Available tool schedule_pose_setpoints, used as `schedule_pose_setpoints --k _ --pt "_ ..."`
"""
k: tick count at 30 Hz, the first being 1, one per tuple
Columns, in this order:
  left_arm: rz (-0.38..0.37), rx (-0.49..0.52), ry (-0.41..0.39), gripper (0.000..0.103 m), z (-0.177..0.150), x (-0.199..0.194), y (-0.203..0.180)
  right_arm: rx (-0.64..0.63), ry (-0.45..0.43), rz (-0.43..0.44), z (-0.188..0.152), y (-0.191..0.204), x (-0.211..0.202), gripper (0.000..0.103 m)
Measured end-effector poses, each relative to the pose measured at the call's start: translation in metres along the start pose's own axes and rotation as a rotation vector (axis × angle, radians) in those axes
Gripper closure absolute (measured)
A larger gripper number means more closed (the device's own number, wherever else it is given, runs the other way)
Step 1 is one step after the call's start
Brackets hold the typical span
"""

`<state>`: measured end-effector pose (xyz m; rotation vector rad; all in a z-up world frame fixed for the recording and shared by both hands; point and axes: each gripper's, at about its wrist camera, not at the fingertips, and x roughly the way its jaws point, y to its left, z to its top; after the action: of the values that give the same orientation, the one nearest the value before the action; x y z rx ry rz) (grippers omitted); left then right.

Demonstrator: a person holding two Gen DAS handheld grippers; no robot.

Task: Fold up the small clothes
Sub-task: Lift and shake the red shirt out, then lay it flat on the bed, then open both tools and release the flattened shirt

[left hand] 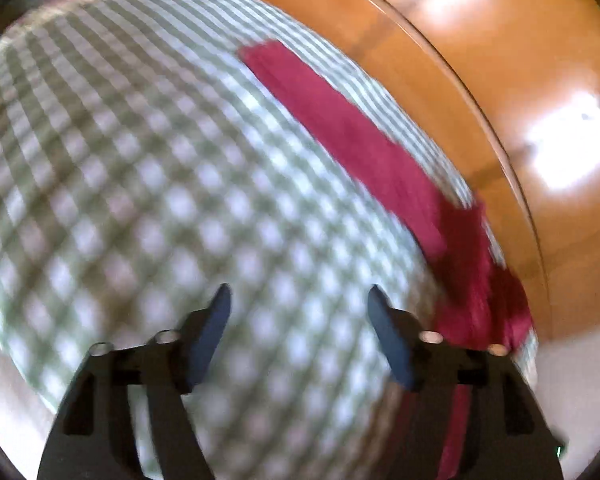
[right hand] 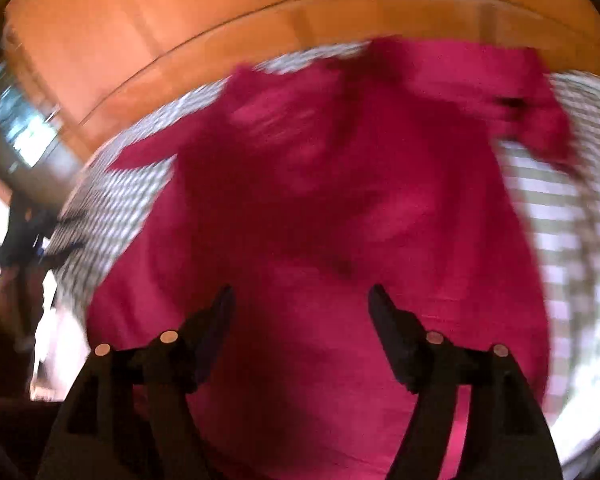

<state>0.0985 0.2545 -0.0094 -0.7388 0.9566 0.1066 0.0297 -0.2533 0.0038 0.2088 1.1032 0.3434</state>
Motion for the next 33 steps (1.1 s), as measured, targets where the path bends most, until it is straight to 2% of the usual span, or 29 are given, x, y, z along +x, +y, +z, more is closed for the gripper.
schedule_pose_setpoints --k 4,5,6,10,15,16,17,19,21,25,27,28,30,33 --pt "0.073 -0.109 -0.069 0.032 0.061 0.017 0.022 -0.071 0.062 0.044 0.005 0.035 0.039 0.033" --pt "0.087 -0.123 -0.076 0.032 0.072 0.020 0.026 -0.081 0.074 0.049 0.004 0.039 0.045 0.028" --pt "0.099 -0.130 -0.082 0.032 0.084 0.024 0.031 -0.093 0.079 0.043 0.003 0.041 0.049 0.024" --pt "0.145 -0.112 -0.102 0.032 0.122 0.050 0.030 -0.101 0.099 0.027 -0.002 0.042 0.058 0.023" --pt "0.168 -0.113 -0.115 0.032 0.153 0.088 0.032 -0.081 0.107 0.029 -0.004 0.047 0.063 0.016" --pt "0.160 -0.096 -0.113 0.038 0.160 0.097 0.030 -0.085 0.109 0.025 -0.004 0.048 0.064 0.015" --pt "0.165 -0.066 -0.111 0.064 0.162 0.098 0.029 -0.089 0.109 0.019 -0.004 0.050 0.065 0.015" --pt "0.161 -0.026 -0.098 0.095 0.166 0.099 0.028 -0.097 0.111 0.005 -0.003 0.053 0.067 0.013" --pt "0.149 -0.050 -0.124 0.096 0.169 0.092 0.036 -0.108 0.113 -0.008 -0.002 0.057 0.070 0.011" --pt "0.239 -0.107 -0.222 0.096 0.174 0.051 0.072 -0.114 0.111 -0.027 0.001 0.060 0.076 0.010" --pt "0.247 -0.143 -0.244 0.096 0.175 0.034 0.091 -0.117 0.109 -0.029 0.003 0.061 0.078 0.010" --pt "0.293 -0.143 -0.267 0.096 0.174 0.021 0.100 -0.122 0.109 -0.033 0.004 0.062 0.080 0.010" --pt "0.343 -0.142 -0.275 0.097 0.171 0.008 0.112 -0.138 0.107 -0.044 0.005 0.066 0.083 0.010" --pt "0.377 -0.136 -0.254 0.096 0.161 0.001 0.120 -0.156 0.100 -0.051 0.007 0.070 0.087 0.010"
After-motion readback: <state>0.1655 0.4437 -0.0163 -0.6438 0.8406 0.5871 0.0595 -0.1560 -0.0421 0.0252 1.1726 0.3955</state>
